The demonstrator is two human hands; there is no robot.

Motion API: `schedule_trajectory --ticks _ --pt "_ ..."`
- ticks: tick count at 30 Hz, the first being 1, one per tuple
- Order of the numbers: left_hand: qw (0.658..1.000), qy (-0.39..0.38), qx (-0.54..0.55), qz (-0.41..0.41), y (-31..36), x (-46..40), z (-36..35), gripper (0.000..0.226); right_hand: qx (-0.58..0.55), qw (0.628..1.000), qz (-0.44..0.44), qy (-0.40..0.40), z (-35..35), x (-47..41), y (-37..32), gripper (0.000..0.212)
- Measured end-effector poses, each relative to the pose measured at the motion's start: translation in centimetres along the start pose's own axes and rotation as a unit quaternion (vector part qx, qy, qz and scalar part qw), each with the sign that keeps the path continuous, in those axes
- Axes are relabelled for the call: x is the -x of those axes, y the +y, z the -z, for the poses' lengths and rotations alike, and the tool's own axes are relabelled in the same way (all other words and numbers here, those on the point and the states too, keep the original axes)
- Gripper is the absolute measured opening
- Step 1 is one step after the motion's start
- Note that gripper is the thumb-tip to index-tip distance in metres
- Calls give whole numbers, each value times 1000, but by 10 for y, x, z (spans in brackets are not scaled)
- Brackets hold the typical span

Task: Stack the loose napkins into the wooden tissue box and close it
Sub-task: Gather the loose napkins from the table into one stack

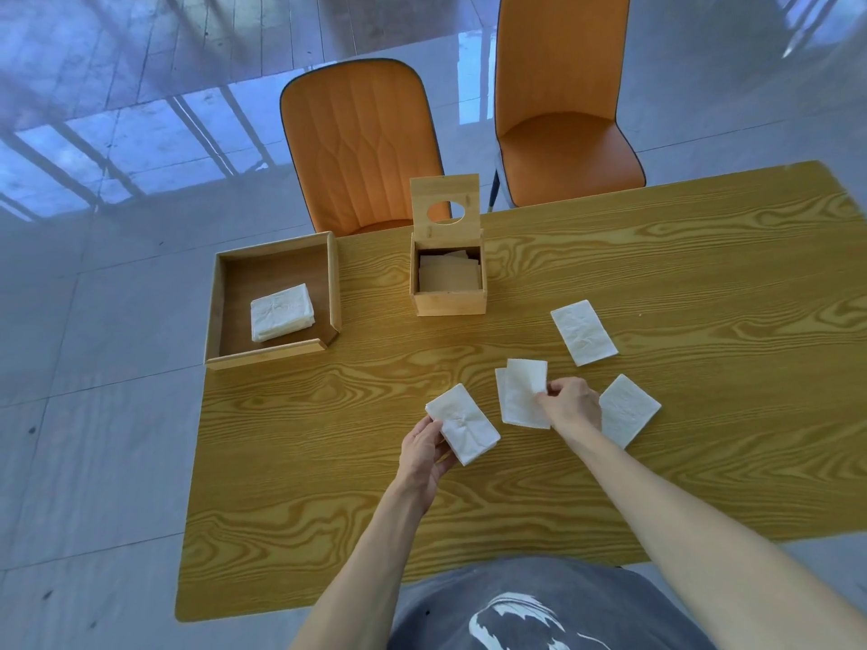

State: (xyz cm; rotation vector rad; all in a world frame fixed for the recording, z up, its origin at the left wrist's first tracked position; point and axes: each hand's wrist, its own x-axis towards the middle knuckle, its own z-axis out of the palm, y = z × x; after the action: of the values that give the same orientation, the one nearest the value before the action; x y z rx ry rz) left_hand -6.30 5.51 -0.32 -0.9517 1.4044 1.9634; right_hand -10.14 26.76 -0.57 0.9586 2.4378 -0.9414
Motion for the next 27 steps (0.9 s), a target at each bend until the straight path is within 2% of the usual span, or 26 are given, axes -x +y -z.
schedule_trajectory --ticks 3,8,10,14,19,23,27 --pt "1000 -1 2 -1 0 0 1 27 8 1000 27 12 -6 3 1 16" --pt "1000 -3 4 -4 -1 1 1 21 -6 998 55 25 -12 15 1 31" --pt "1000 -3 -2 -5 -2 1 0 22 1 998 58 33 -16 20 1 29" --pt "1000 -4 -10 -4 -3 2 -1 25 23 998 38 51 -25 27 -3 23" --pt "1000 -7 -12 -7 -3 4 2 24 1 999 0 50 -26 27 -16 35" --pt "1000 -8 -9 -9 -3 6 4 23 -18 998 -56 22 -24 24 -19 33" --pt "1000 -4 -7 -9 -2 6 7 24 -57 997 -43 0 -23 22 -14 29"
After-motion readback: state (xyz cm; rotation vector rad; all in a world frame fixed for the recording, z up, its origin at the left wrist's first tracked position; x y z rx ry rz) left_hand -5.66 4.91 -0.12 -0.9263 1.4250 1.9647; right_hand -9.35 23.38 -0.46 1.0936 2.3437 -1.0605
